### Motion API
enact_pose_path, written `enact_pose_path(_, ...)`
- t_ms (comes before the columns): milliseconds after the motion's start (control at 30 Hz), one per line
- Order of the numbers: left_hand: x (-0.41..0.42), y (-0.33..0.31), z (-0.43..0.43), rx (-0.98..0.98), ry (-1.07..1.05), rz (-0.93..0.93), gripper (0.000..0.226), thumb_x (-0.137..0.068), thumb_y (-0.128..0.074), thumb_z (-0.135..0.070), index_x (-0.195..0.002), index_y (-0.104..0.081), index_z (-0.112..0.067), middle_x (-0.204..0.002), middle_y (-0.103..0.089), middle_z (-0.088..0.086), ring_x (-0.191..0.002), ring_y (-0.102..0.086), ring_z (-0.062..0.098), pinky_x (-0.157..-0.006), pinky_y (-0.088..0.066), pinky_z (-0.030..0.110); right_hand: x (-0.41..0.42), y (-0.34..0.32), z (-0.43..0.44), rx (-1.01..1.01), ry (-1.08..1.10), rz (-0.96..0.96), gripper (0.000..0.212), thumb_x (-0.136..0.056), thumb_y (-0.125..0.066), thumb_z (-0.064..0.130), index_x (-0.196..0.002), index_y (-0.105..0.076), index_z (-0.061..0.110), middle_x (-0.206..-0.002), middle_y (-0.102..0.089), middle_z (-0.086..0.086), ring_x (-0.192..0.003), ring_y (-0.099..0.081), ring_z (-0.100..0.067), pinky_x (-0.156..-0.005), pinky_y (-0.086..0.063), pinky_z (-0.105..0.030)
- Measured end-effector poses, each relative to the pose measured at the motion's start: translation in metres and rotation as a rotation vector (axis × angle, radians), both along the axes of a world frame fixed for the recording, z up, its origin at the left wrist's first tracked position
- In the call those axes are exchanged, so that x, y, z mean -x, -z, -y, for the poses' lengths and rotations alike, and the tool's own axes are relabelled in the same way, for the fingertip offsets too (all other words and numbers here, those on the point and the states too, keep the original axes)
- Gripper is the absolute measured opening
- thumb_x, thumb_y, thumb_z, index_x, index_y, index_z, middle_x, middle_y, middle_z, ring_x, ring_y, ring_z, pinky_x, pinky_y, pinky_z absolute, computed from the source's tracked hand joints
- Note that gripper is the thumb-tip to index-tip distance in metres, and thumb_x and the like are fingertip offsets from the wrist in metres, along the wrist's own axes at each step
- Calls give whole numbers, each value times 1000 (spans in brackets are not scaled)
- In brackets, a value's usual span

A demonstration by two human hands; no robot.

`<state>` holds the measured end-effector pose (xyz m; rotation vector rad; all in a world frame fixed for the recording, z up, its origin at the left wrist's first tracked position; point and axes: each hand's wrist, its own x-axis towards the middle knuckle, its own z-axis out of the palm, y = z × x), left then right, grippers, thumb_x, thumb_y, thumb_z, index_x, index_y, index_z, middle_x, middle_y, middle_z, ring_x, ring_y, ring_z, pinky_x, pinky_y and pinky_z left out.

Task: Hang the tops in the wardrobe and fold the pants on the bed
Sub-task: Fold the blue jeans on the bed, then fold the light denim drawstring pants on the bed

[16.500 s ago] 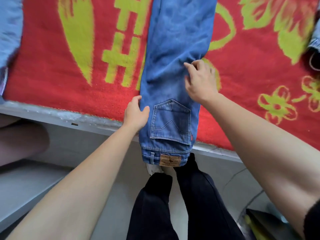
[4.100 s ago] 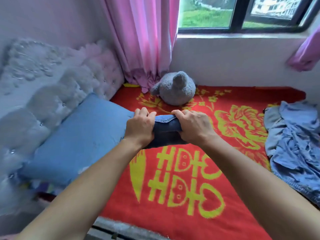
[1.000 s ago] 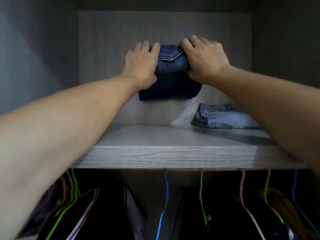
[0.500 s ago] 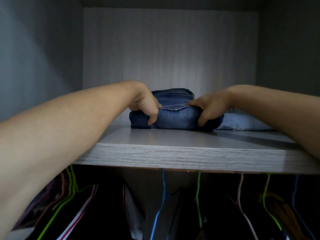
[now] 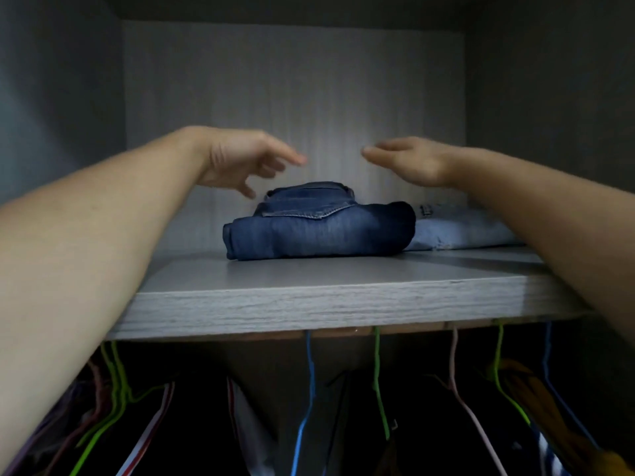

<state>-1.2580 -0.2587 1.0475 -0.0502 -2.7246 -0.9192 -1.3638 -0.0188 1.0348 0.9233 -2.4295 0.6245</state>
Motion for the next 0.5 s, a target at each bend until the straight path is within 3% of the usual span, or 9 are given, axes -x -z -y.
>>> enact_pose_path(33, 2, -3, -1, 51, -70, -128, 81, -75, -70, -60, -144, -43, -27, -151, -39, 0, -138, -37, 18, -109, -34, 49, 0, -1, -4, 0, 94, -141, 65, -96, -37, 65, -148, -40, 26, -152, -42, -4, -139, -39, -27, -115, -30, -41)
enact_pose_path(100, 10, -4, 0, 357, -325, -363, 63, -97, -46, -51, -150, -36, -18, -156, -33, 6, -141, -33, 27, -112, -30, 42, 1, 0, -12, -37, 232, -324, 59, -99, -38, 57, -148, -38, 24, -151, -41, -12, -135, -42, -32, -109, -35, -43)
enact_pose_path(167, 15, -3, 0, 641, -482, -427, 63, -100, -34, -50, -151, -33, -14, -156, -32, 12, -141, -33, 33, -111, -30, 41, -2, 4, -17, -26, 300, -379, 60, -98, -38, 59, -148, -36, 26, -150, -39, -14, -129, -47, -34, -106, -40, -46)
enact_pose_path(200, 16, -3, -2, 692, -506, -435, 64, -100, -32, -52, -151, -33, -13, -156, -33, 14, -140, -34, 35, -110, -31, 43, -6, 8, -19, -10, 321, -400, 60, -98, -38, 60, -148, -36, 26, -150, -38, -14, -126, -49, -34, -105, -41, -47)
enact_pose_path(300, 8, -6, -16, 714, -475, -567, 64, -99, -28, -54, -149, -33, -13, -151, -38, 17, -136, -39, 38, -104, -36, 46, -27, 20, -25, 33, 386, -464, 59, -98, -37, 59, -148, -36, 26, -149, -39, -12, -127, -49, -33, -102, -41, -47)
enact_pose_path(500, -43, 27, -77, 710, -403, -901, 57, -100, -29, -49, -145, -38, -15, -145, -42, 18, -130, -40, 38, -98, -38, 52, -93, 50, -76, -87, 516, -583, 58, -99, -37, 55, -147, -38, 22, -145, -44, -15, -129, -46, -37, -98, -42, -50)
